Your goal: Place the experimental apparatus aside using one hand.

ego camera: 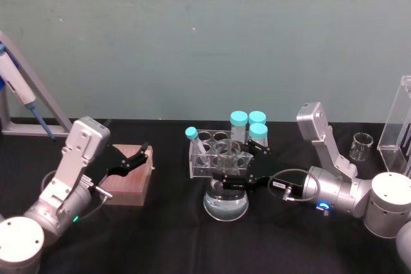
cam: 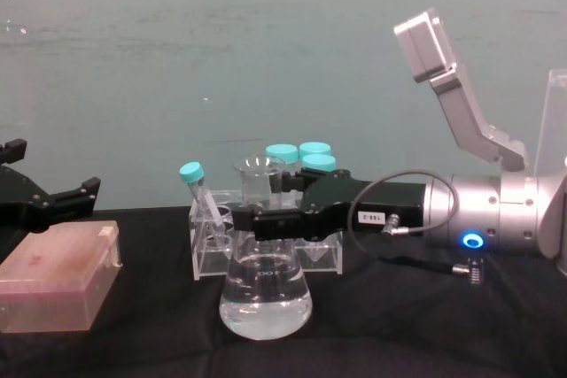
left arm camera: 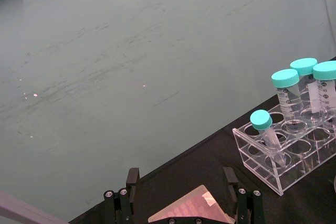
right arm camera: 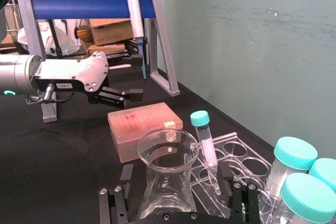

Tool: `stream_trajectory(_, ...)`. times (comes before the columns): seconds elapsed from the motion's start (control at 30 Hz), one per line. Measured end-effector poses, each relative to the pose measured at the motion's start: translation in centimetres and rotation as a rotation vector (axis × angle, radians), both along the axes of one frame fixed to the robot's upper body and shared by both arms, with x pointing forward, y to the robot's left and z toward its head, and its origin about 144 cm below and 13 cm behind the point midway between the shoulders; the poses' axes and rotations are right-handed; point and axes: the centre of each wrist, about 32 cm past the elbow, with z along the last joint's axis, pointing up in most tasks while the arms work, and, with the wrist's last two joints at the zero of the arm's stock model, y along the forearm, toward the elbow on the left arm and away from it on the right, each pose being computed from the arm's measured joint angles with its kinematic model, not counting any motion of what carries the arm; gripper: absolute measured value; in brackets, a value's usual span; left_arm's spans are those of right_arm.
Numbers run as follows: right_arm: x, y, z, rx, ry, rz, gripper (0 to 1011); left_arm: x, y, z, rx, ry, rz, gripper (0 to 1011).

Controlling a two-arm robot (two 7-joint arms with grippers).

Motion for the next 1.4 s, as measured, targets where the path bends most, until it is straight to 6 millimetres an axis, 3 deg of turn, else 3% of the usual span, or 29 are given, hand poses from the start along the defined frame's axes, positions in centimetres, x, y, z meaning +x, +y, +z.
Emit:
stream_trajectory(0.5,-0.03,0.0,0.0,0.001,-0.001,0.001,994,0.0,0.0,0.0,0.0,0.0,0.0,1000)
stream_trajectory(0.87,-0.05,-0.02,-0.01,0.001,-0.001,0.0,735,0.0,0.0,0.0,0.0,0.0,0.0,1000)
stream_trajectory(0.97,-0.05,-0.02,-0.01,0.001,-0.001,0.001,596,0.0,0.0,0.0,0.0,0.0,0.0,1000)
stream_trajectory(1.13,-0.05,-0.02,-0.01,0.001,-0.002,0.0,465,0.0,0.0,0.0,0.0,0.0,0.0,1000)
stream_trajectory(1.4,-0.05,-0.02,-0.01,0.001,-0.002,0.0,458,0.0,0.0,0.0,0.0,0.0,0.0,1000)
